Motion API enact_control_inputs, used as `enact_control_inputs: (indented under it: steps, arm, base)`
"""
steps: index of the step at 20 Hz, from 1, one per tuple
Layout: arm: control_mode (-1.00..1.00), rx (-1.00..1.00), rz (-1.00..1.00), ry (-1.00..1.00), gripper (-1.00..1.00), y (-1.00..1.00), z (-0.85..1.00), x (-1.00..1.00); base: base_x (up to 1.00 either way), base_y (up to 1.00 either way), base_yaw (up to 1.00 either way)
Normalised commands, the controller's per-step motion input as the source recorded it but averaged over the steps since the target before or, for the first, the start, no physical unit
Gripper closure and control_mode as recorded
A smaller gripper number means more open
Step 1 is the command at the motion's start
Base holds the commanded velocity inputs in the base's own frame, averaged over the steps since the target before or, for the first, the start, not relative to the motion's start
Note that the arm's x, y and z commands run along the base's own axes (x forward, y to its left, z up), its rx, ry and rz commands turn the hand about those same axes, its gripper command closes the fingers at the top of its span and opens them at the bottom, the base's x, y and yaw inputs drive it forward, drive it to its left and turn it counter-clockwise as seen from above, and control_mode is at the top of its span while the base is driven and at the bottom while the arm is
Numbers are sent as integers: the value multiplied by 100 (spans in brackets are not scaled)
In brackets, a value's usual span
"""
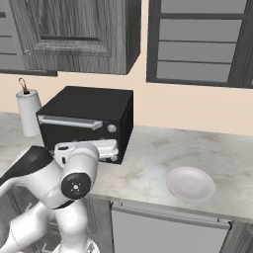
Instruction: Pull the toaster oven rack outwards. Pick up the baguette from the plate and place it on the toaster oven rack. Close the toaster oven door fully and set the temperature to the lowest setting.
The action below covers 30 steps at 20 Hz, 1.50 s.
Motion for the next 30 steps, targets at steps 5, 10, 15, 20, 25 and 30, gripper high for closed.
enact_control_inputs:
  steps: [5,10,15,20,25,30]
  arm:
    - [-100,21,-6,-2,-100,41,0,47]
    - [-100,14,-10,-2,-100,27,-2,31]
    - [-100,-3,6,-5,-100,0,0,-2]
    - [-100,-27,33,-12,-100,0,-23,-2]
    - [-100,-43,35,-2,-100,1,-52,0]
    - [-100,-38,36,-51,-100,-2,-8,-22]
  base:
    - [0,0,0]
    - [0,0,0]
    - [0,0,0]
    - [0,0,0]
    - [0,0,0]
    - [0,0,0]
